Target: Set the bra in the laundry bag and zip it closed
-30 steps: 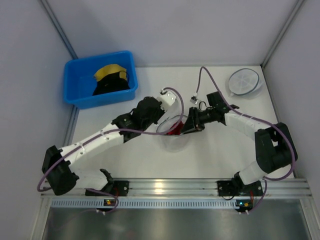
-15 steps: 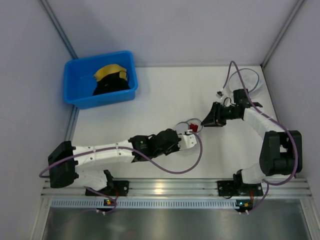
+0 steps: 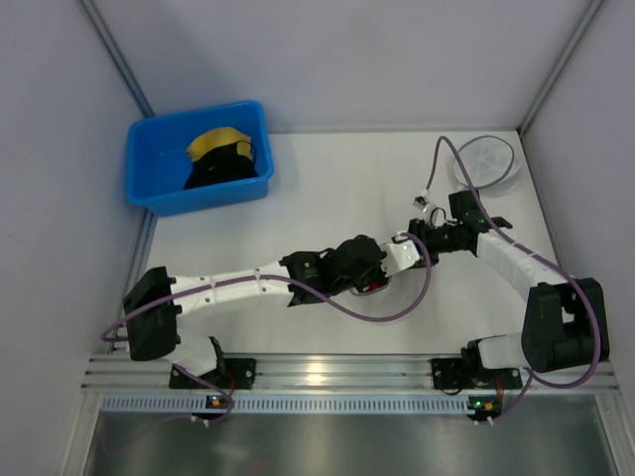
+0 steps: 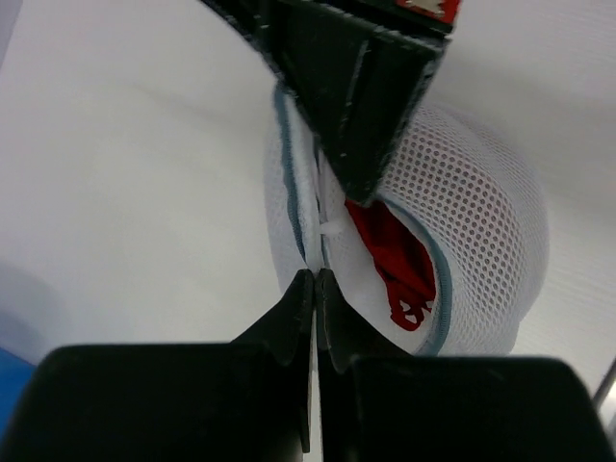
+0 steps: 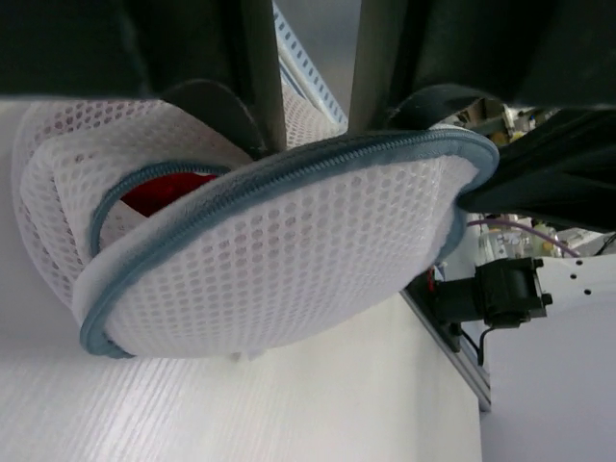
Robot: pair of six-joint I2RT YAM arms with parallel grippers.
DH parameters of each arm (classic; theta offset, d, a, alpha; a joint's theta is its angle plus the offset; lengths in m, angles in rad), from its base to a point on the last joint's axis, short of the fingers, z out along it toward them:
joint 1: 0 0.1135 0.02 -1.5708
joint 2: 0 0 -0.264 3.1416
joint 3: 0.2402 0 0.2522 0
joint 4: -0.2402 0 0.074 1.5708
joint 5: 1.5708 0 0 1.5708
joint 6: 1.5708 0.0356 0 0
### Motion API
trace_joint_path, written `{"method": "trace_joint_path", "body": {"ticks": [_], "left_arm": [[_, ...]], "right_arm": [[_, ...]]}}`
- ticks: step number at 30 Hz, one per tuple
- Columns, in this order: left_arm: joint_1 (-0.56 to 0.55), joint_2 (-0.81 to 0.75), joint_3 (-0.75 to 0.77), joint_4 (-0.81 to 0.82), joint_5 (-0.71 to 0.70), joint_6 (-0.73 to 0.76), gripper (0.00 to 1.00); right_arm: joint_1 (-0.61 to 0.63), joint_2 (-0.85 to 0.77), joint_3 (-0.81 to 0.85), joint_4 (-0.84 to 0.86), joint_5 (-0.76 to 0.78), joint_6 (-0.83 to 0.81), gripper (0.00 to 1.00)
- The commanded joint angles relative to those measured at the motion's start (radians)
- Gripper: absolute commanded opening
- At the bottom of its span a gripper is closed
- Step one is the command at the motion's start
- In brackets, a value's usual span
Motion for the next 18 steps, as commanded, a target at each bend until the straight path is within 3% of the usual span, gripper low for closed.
{"method": "trace_joint_path", "body": {"ticks": [1, 7, 11, 16, 18], "left_arm": [[-0.002, -0.007, -0.001, 0.031, 0.187, -0.038, 0.00], [-0.003, 0.013, -0.045, 0.031, 0.236, -0.038, 0.02], [-0.003, 0.007, -0.041, 0.031, 0.256, -0.013, 0.04], [-0.008, 0.021, -0.022, 0.033, 0.280, -0.009, 0.04], [-0.016, 0.024, -0.010, 0.033, 0.287, -0.015, 0.12]], "right_arm": [[0.019, -0.022, 0.045, 0.042, -0.060, 0.043, 0.33], [-0.056, -0.006, 0.228, -0.208, -0.051, -0.170, 0.49], [-0.107, 0.021, 0.347, -0.505, -0.031, -0.420, 0.48], [-0.274, 0.024, 0.394, -0.579, -0.040, -0.517, 0.43], [-0.317, 0.026, 0.409, -0.581, -0.028, -0.529, 0.43]]}}
